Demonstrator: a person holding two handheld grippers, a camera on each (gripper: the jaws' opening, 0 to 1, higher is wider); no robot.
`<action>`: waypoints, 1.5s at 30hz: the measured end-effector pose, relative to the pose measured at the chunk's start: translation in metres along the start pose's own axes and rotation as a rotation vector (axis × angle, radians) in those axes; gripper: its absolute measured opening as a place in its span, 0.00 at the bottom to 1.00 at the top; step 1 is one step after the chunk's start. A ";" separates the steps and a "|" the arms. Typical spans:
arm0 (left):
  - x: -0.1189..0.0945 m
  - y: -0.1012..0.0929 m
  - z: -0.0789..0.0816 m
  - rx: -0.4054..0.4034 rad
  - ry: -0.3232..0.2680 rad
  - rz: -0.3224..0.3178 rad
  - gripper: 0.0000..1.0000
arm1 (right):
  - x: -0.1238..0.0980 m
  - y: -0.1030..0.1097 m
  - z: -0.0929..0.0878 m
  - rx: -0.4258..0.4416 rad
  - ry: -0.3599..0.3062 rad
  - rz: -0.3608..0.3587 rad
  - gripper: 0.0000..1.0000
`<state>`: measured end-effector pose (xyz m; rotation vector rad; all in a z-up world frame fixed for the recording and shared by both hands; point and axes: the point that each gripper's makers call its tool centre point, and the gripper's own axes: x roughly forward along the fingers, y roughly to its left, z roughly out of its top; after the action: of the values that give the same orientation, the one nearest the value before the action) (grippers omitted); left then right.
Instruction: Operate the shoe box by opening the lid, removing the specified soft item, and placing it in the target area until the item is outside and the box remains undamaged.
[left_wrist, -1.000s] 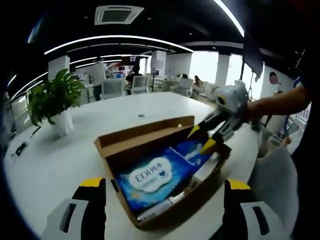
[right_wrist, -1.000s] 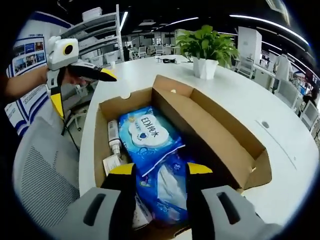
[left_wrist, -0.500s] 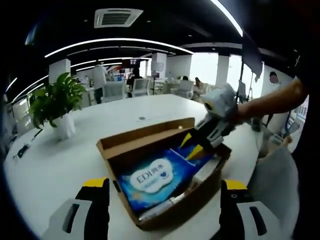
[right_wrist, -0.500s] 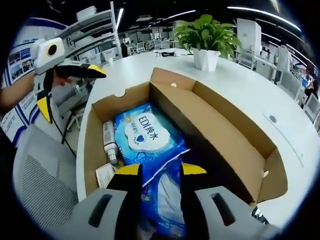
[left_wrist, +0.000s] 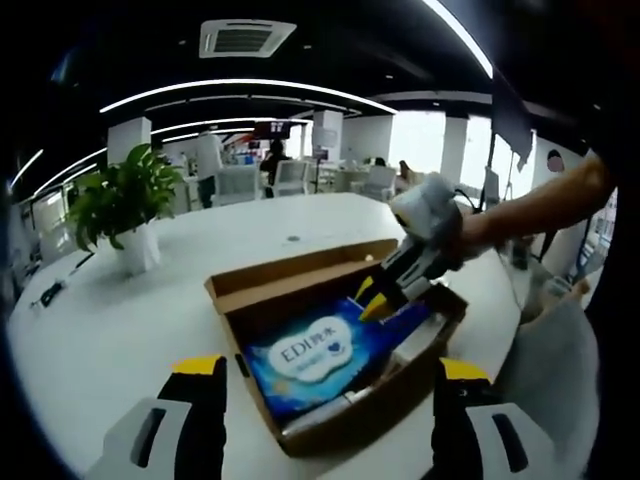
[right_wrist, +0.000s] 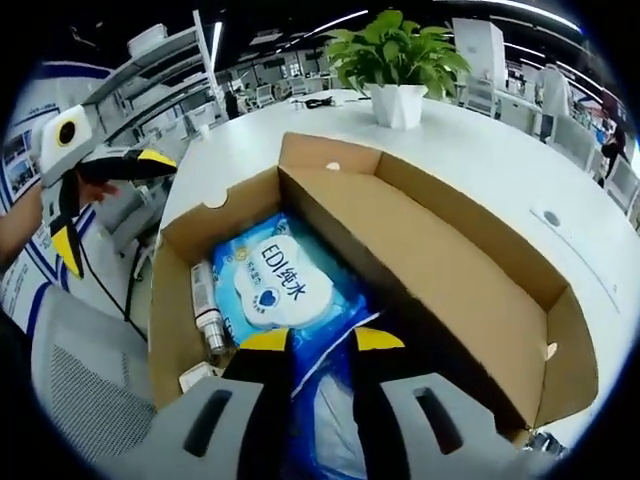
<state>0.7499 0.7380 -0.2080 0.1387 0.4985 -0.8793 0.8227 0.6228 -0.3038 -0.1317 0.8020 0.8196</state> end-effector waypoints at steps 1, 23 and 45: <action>0.000 0.000 0.000 -0.001 0.000 0.001 0.86 | 0.002 0.000 0.000 0.005 0.003 -0.001 0.19; 0.000 0.007 -0.003 -0.018 -0.002 0.027 0.78 | 0.004 -0.002 0.006 0.036 -0.017 -0.059 0.00; 0.013 0.012 0.000 -0.012 0.039 0.038 0.67 | -0.023 -0.011 0.004 0.075 -0.031 -0.109 0.00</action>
<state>0.7663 0.7364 -0.2151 0.1541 0.5354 -0.8374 0.8234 0.6030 -0.2878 -0.0945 0.7883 0.6861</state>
